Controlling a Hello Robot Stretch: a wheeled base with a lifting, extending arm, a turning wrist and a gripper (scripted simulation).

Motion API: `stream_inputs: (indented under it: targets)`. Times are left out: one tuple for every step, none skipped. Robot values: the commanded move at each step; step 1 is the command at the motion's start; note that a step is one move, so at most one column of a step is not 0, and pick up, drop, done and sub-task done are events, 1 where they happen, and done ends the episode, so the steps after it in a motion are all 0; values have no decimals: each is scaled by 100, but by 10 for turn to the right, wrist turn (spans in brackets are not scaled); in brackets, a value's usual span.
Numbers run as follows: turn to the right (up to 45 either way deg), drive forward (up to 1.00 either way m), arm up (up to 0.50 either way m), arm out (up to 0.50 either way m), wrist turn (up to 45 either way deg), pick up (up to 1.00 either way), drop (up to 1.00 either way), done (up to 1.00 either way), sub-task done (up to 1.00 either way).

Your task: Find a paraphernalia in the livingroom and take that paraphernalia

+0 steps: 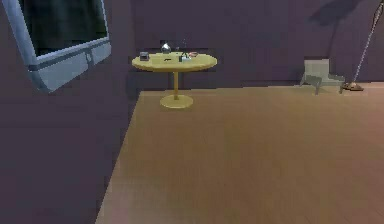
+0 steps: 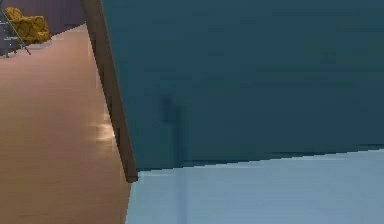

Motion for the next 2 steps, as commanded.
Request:
stream_inputs:
  targets:
    - [-60,0,0,0,0,0,0,0,0]
    - [0,100,0,0,0,0,0,0,0]
